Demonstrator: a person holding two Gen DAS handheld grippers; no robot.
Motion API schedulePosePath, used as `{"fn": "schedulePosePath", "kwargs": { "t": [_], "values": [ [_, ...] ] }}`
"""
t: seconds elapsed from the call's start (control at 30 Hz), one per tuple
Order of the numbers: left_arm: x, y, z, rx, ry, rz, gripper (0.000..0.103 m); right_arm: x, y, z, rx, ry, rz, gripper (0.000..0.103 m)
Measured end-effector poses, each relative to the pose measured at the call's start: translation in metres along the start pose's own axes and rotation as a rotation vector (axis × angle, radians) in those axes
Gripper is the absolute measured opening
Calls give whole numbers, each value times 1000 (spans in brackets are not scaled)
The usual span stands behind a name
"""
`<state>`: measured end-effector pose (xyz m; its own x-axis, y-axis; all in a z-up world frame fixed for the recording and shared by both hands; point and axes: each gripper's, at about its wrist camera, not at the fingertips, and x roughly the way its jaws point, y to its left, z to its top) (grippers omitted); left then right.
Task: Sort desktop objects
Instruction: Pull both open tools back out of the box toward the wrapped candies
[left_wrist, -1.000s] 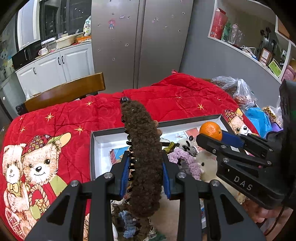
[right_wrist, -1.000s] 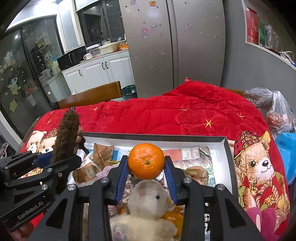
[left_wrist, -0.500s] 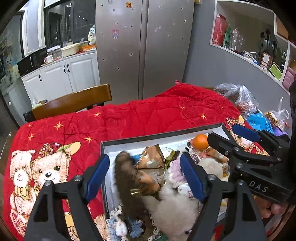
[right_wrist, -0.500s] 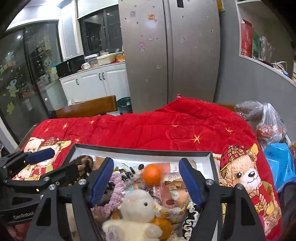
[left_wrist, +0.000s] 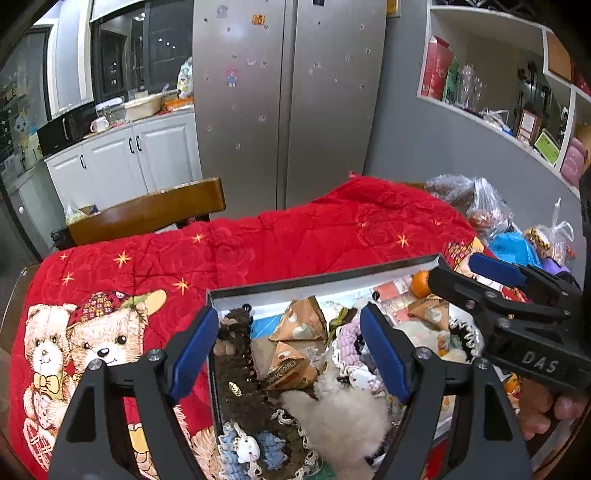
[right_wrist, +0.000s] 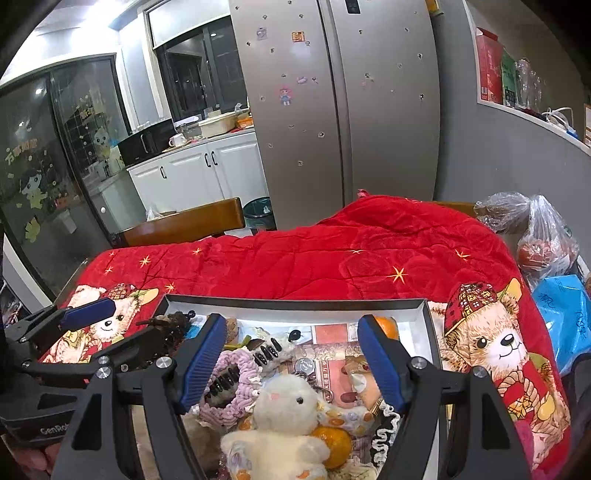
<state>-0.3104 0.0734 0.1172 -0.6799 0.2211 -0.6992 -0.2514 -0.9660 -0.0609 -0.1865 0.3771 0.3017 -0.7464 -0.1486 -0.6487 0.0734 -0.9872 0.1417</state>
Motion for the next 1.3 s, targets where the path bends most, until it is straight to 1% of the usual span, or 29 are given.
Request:
{"fn": "schedulePosePath", "kwargs": {
  "t": [0.1, 0.17, 0.23, 0.27, 0.33, 0.4, 0.47, 0.57, 0.67, 0.77, 0.83, 0.87, 0.93, 0.97, 1.03, 1.1, 1.17, 1.23, 1.3],
  "values": [
    [-16, 0, 2, -8, -8, -9, 80, -15, -1, 2, 3, -18, -4, 76],
    [-32, -1, 2, -14, -28, -28, 80, -32, -2, 3, 12, -45, 6, 76],
    [-53, -2, -2, -11, -51, -30, 81, -53, -6, 5, 37, -70, 11, 76],
    [-63, -3, -4, -7, -57, -28, 82, -62, -8, 5, 50, -82, 12, 76],
    [-81, -4, -10, -5, -58, -20, 89, -87, -13, 3, 80, -115, 13, 76],
    [-101, -5, -17, -10, -82, -19, 89, -104, -15, 1, 93, -133, 19, 76],
    [-118, -5, -23, -17, -98, -14, 89, -125, -17, -6, 100, -159, 15, 77],
    [-136, -8, -37, -16, -121, 6, 89, -146, -19, -17, 104, -179, 2, 77],
    [-147, -13, -58, -3, -112, 21, 89, -163, -18, -34, 98, -189, -6, 77],
    [-150, -15, -85, 6, -91, 47, 89, -174, -13, -52, 71, -191, -31, 77],
    [-151, -15, -113, -15, -80, 62, 89, -181, -8, -69, 50, -194, -44, 77],
    [-151, -15, -123, -28, -76, 55, 89, -184, -6, -76, 47, -198, -49, 77],
    [-145, -16, -145, -48, -51, 4, 89, -189, -3, -95, 29, -211, -57, 77],
    [-139, -18, -153, -52, -29, -8, 89, -188, -2, -100, 19, -215, -60, 77],
    [-129, -20, -160, -52, -2, -9, 89, -182, 2, -113, -27, -212, -75, 77],
    [-121, -25, -164, -36, 21, -18, 89, -176, 4, -119, -45, -214, -85, 77],
    [-118, -30, -165, -21, 15, -20, 89, -169, 3, -124, -32, -201, -78, 77],
    [-113, -34, -166, -19, 15, -27, 89, -163, -2, -128, -17, -176, -53, 77],
    [-107, -35, -165, -27, 24, -55, 89, -161, -4, -133, -14, -171, -69, 77]
  ]
}}
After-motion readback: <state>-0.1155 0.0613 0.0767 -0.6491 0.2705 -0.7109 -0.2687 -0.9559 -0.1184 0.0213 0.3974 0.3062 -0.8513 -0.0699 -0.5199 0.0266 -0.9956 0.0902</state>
